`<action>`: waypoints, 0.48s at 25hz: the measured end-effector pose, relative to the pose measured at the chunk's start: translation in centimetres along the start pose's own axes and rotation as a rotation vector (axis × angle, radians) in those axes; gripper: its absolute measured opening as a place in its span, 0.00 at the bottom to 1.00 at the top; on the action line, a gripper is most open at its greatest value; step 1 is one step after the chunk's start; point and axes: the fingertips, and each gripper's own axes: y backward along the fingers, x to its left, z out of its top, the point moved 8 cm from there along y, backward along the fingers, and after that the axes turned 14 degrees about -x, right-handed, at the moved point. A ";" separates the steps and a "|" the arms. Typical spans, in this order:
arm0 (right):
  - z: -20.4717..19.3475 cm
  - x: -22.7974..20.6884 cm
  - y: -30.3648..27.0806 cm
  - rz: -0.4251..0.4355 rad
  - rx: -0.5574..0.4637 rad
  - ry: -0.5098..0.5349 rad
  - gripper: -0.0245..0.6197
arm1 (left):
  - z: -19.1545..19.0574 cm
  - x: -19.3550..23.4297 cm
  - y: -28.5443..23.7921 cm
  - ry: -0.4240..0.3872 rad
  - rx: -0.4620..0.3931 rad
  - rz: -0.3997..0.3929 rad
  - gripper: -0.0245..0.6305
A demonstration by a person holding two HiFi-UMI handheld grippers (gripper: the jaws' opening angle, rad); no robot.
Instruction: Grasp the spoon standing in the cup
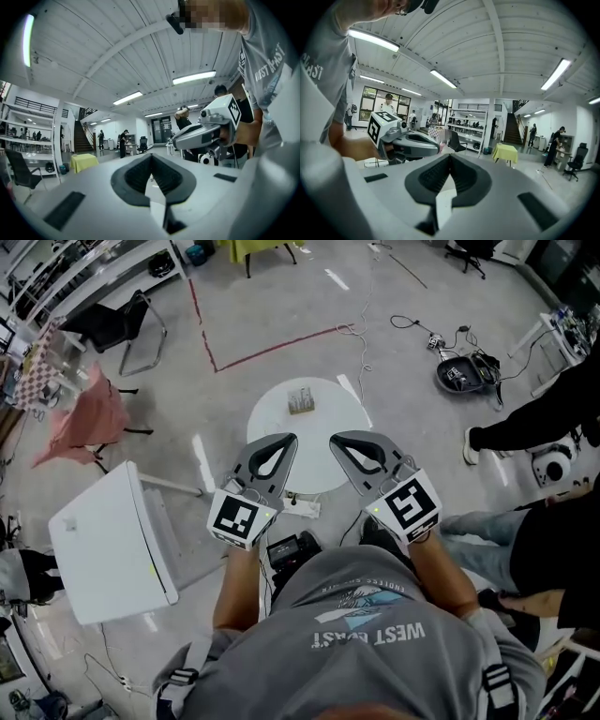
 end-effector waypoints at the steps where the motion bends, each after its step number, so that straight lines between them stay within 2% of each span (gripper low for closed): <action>1: -0.1 -0.2 -0.4 0.008 0.001 0.001 0.04 | 0.0 0.3 0.1 0.004 -0.002 0.011 0.04; 12: -0.8 -3.2 -4.3 0.171 -0.026 -0.023 0.04 | -0.9 2.7 0.5 -0.028 0.069 0.193 0.04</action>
